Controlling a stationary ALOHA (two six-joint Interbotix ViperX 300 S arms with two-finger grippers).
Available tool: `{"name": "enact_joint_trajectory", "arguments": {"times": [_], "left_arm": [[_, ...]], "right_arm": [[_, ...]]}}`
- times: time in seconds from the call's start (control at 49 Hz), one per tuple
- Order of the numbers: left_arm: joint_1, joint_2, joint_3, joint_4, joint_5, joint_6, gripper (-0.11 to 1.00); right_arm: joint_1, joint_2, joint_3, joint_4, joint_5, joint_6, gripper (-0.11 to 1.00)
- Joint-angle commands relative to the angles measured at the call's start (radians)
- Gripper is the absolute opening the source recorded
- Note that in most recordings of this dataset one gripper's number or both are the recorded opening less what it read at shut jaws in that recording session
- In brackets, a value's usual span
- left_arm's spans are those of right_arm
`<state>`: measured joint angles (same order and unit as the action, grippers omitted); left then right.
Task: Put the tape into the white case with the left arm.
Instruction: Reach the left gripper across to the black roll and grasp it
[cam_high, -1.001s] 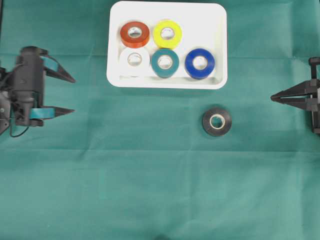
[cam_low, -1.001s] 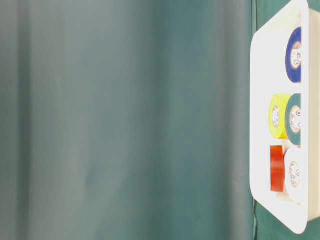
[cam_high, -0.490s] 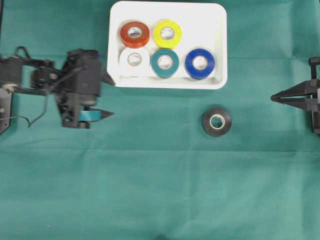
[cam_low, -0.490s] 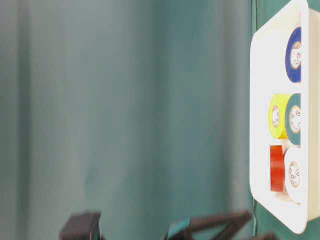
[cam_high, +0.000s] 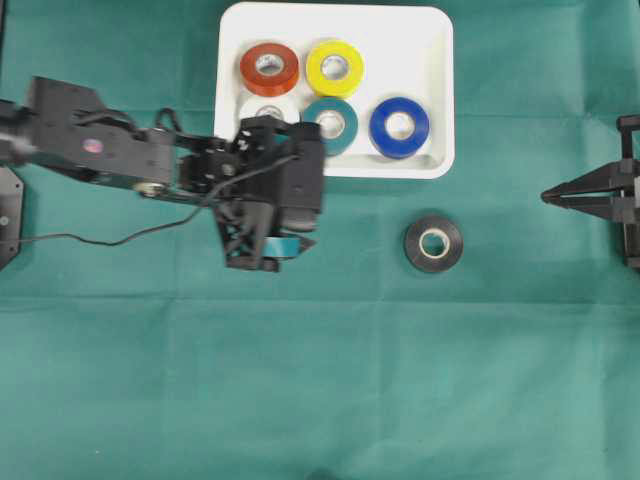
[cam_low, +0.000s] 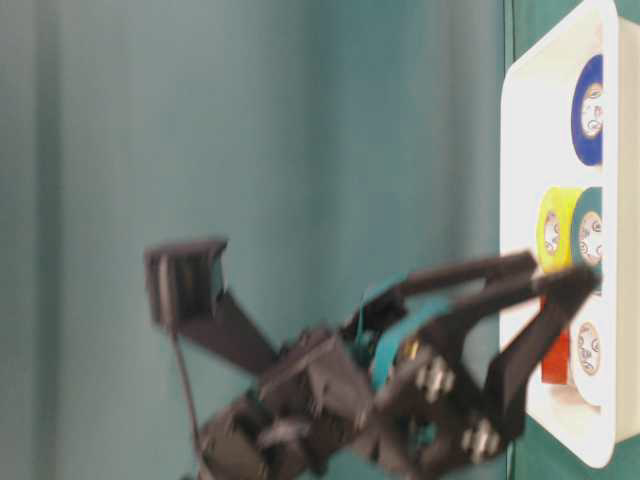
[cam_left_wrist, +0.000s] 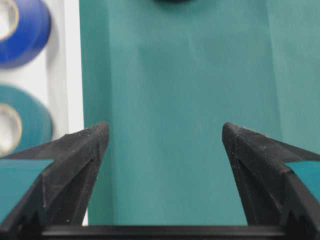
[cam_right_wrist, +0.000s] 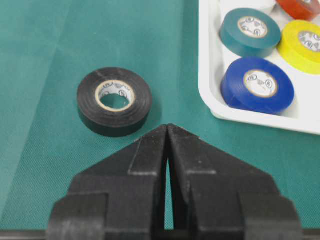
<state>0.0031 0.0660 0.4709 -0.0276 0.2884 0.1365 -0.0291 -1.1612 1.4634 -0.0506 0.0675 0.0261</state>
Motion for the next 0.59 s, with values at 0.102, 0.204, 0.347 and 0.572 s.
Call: {"name": "enact_joint_trajectory", "arguments": {"times": [0.102,0.204,0.347,0.572], "left_arm": [[-0.005,0.086,-0.152,0.000,0.009,-0.002,0.91],[-0.006,0.137,-0.216,0.000,0.008,0.000,0.92],[-0.006,0.207,-0.307,0.002,0.009,0.000,0.91],[-0.005,0.293,-0.413,0.005,0.018,0.006,0.91]], "right_arm": [[0.000,0.008,-0.011,-0.002,-0.011,0.002,-0.09],[0.000,0.008,-0.009,-0.002,-0.011,0.002,-0.09],[0.000,0.006,-0.009,-0.002,-0.011,0.002,-0.09],[0.000,0.006,-0.009,-0.002,-0.011,0.002,-0.09]]}}
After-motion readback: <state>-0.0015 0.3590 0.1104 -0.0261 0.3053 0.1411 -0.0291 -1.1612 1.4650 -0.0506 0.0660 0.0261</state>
